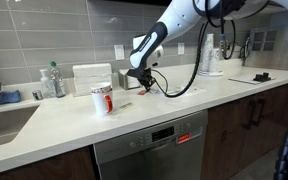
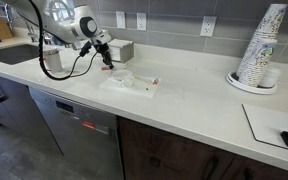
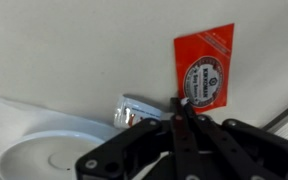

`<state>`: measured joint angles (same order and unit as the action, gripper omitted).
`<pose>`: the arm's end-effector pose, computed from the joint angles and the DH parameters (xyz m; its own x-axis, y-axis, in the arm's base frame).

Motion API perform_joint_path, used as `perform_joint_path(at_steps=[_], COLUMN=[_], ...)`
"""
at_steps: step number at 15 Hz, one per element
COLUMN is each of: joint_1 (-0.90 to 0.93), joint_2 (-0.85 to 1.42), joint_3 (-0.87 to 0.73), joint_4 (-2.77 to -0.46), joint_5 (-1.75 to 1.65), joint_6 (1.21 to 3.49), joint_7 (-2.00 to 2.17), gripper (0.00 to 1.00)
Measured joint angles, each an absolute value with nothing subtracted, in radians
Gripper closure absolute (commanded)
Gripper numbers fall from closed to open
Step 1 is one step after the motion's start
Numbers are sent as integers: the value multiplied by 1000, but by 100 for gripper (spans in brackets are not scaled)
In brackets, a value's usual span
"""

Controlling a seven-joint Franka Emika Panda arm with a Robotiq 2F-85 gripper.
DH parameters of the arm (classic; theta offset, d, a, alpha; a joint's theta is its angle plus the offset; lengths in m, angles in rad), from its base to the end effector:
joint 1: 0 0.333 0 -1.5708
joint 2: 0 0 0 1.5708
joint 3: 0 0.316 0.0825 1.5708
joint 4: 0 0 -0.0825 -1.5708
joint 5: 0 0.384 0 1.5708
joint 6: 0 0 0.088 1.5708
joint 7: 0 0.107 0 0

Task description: Put the sugar and tomato ketchup on the plate

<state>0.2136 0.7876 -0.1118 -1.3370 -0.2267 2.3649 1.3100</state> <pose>0.7574 0.0960 0.2857 0.4759 -0.8217 0.3136 -0.8339 -0.5349 -0.1358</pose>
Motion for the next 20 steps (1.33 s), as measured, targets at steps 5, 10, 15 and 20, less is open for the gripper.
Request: perform_joint_path(at_steps=[5, 10, 15, 20], joint_1=[212, 199, 149, 108], joint_2=[755, 669, 629, 644], joint_3=[-105, -120, -143, -145], joint_4=[-1346, -1421, -1476, -1484], joint_5=[-158, -136, -131, -126], joint_6=[2345, 2344, 2357, 2362], joint_7=[1298, 1319, 1338, 1338], gripper=[99, 99, 99, 72])
